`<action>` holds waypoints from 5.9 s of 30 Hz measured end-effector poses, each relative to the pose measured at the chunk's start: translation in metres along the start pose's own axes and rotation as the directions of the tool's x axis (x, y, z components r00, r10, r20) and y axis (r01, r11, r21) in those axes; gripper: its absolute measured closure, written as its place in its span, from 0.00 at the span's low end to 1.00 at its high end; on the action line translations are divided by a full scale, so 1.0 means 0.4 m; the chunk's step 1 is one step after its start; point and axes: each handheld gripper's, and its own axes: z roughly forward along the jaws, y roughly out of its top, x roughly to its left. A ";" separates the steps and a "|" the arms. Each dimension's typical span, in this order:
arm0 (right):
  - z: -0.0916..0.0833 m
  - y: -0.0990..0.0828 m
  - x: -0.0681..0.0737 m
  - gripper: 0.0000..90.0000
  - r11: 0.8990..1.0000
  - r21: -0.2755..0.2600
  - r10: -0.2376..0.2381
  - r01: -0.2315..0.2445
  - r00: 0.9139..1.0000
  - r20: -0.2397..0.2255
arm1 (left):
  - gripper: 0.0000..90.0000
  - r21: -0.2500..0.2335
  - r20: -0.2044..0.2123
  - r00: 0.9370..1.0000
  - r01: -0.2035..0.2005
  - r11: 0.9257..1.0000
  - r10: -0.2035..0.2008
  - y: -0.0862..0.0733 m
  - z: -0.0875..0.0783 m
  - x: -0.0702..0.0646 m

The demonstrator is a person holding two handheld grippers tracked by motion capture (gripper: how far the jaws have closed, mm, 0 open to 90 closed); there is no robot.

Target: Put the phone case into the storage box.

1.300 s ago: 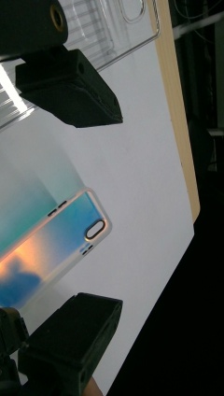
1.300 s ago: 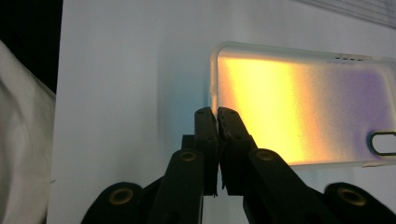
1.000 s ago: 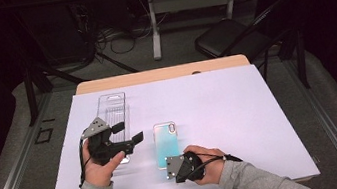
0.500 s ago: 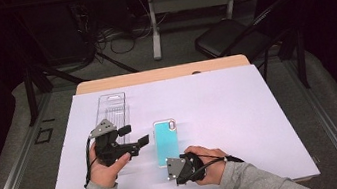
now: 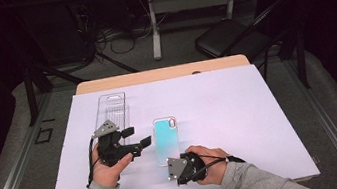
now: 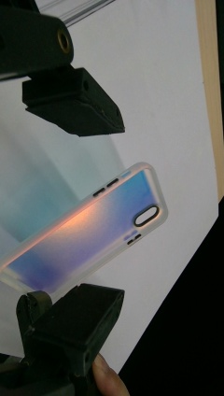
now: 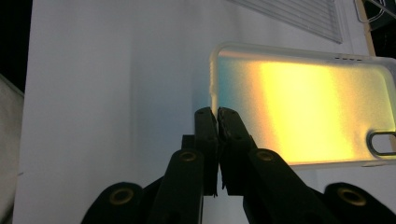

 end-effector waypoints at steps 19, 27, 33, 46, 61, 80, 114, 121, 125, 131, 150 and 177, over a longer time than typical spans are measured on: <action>-0.028 0.005 0.002 0.97 1.000 -0.010 -0.021 0.021 0.999 0.043 | 0.36 0.010 0.099 0.987 0.127 0.992 -0.127 -0.003 0.009 -0.005; -0.033 0.011 0.008 0.97 0.999 -0.019 -0.036 0.037 0.998 0.049 | 0.37 0.033 0.134 0.966 0.217 0.976 -0.219 -0.016 0.016 0.006; -0.037 0.016 0.011 0.97 0.999 -0.020 -0.043 0.044 0.998 0.049 | 0.39 0.071 0.149 0.956 0.243 0.967 -0.252 -0.023 0.029 0.007; -0.041 0.026 0.018 0.97 0.998 -0.038 -0.050 0.052 0.997 0.054 | 0.43 0.085 0.180 0.944 0.266 0.960 -0.278 -0.030 0.040 0.011; -0.037 0.043 0.026 0.97 0.997 -0.061 -0.047 0.050 0.998 0.046 | 0.48 0.099 0.198 0.933 0.285 0.953 -0.299 -0.036 0.047 0.011; -0.035 0.052 0.027 0.97 0.995 -0.082 -0.057 0.060 0.997 0.045 | 0.50 0.105 0.216 0.921 0.310 0.945 -0.326 -0.041 0.051 0.015; -0.037 0.060 0.028 0.97 0.991 -0.124 -0.039 0.043 0.999 0.034 | 0.63 0.114 0.272 0.877 0.380 0.918 -0.396 -0.052 0.053 0.029; -0.039 0.056 0.028 0.97 0.991 -0.127 -0.029 0.033 0.999 0.029 | 0.67 0.119 0.283 0.865 0.396 0.910 -0.414 -0.054 0.052 0.033; -0.039 0.056 0.025 0.97 0.990 -0.133 -0.045 0.048 0.998 0.032 | 0.69 0.121 0.283 0.859 0.410 0.904 -0.427 -0.057 0.053 0.036; -0.040 0.056 0.025 0.97 0.990 -0.134 -0.046 0.049 0.998 0.031 | 0.75 0.127 0.276 0.852 0.426 0.896 -0.445 -0.060 0.053 0.039; -0.042 0.055 0.025 0.97 0.990 -0.134 -0.034 0.037 0.999 0.025 | 0.82 0.122 0.283 0.841 0.445 0.887 -0.461 -0.063 0.052 0.044; -0.040 0.055 0.024 0.97 0.990 -0.136 -0.031 0.034 0.999 0.025 | 0.85 0.125 0.294 0.826 0.466 0.876 -0.481 -0.065 0.049 0.048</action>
